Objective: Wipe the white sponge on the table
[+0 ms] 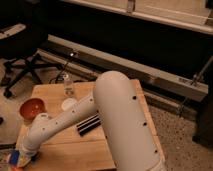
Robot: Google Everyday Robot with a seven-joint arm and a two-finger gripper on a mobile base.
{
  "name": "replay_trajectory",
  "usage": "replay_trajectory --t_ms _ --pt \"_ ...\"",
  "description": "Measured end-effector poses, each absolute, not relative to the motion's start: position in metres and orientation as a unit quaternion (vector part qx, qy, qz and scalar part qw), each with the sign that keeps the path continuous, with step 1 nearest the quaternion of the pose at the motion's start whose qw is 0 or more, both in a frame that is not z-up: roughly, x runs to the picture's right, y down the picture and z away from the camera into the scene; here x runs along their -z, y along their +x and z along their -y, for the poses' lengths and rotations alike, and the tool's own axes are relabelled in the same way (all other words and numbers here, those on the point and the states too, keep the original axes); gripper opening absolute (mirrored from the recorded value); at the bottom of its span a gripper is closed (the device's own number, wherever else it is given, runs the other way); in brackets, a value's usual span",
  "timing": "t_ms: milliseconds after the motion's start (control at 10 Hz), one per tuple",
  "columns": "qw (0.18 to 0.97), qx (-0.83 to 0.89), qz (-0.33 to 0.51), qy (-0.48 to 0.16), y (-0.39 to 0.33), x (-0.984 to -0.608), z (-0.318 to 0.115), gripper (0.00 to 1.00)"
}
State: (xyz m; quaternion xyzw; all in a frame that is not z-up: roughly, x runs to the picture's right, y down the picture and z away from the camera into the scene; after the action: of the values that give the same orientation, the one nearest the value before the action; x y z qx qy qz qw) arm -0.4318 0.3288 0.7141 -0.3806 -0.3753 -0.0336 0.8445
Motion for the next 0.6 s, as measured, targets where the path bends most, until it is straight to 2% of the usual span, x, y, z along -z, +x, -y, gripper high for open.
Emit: replay_trajectory --t_ms 600 --pt "0.850 0.026 0.378 -0.365 -0.448 -0.739 -0.295 0.20"
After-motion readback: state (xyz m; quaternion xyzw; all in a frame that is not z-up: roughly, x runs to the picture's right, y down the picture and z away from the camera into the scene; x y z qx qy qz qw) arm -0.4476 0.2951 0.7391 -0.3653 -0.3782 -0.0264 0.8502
